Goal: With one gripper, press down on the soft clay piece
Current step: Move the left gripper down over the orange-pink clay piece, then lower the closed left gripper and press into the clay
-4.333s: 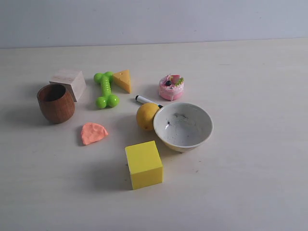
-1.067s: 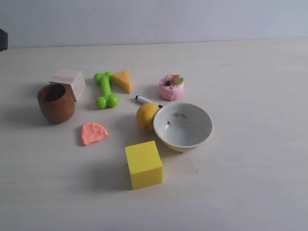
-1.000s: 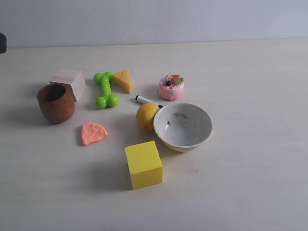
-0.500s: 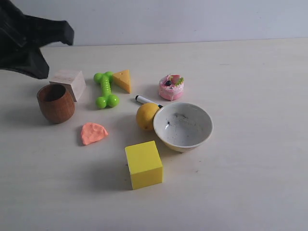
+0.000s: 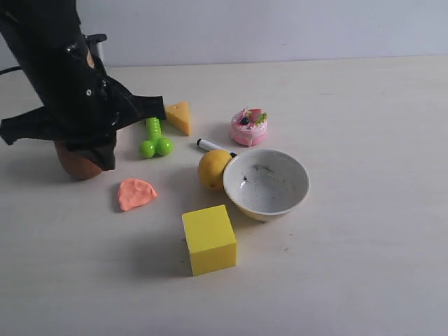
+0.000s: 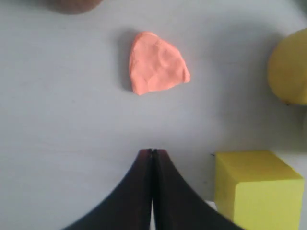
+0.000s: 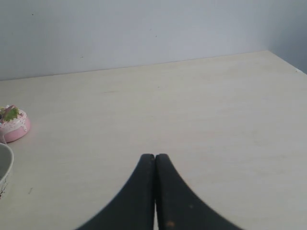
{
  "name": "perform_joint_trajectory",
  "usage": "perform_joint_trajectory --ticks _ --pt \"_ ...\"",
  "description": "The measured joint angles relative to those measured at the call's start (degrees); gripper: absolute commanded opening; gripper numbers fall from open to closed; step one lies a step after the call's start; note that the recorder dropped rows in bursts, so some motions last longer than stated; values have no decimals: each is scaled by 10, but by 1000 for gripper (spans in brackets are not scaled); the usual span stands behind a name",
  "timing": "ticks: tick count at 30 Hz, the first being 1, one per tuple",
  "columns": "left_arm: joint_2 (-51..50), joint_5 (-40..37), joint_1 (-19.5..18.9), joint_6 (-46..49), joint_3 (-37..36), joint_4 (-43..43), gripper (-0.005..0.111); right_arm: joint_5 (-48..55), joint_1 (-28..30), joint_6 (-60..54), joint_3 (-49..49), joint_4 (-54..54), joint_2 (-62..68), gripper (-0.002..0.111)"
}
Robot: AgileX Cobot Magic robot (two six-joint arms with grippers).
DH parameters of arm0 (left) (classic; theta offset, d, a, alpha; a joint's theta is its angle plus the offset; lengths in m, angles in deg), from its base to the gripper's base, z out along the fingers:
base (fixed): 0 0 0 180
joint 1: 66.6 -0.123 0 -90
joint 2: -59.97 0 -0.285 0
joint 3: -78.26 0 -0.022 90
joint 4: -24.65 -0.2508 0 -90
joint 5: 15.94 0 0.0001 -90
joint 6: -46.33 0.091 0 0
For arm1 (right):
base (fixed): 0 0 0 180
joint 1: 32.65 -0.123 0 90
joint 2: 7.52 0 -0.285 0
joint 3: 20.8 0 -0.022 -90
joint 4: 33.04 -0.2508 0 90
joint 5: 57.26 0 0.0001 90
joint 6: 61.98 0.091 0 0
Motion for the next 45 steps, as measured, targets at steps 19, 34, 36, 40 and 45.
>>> perform_joint_trajectory --ticks 19,34,36,40,45 --pt "-108 121 -33 -28 1 -5 0 0 0 0 0 0 0 0" --pt "-144 121 -33 -58 1 -6 0 0 0 0 0 0 0 0" --pt "-144 123 -33 -58 1 -6 0 0 0 0 0 0 0 0" --pt "-150 137 -33 -46 1 -2 0 0 0 0 0 0 0 0" --pt "-152 148 -33 -32 1 5 0 0 0 0 0 0 0 0"
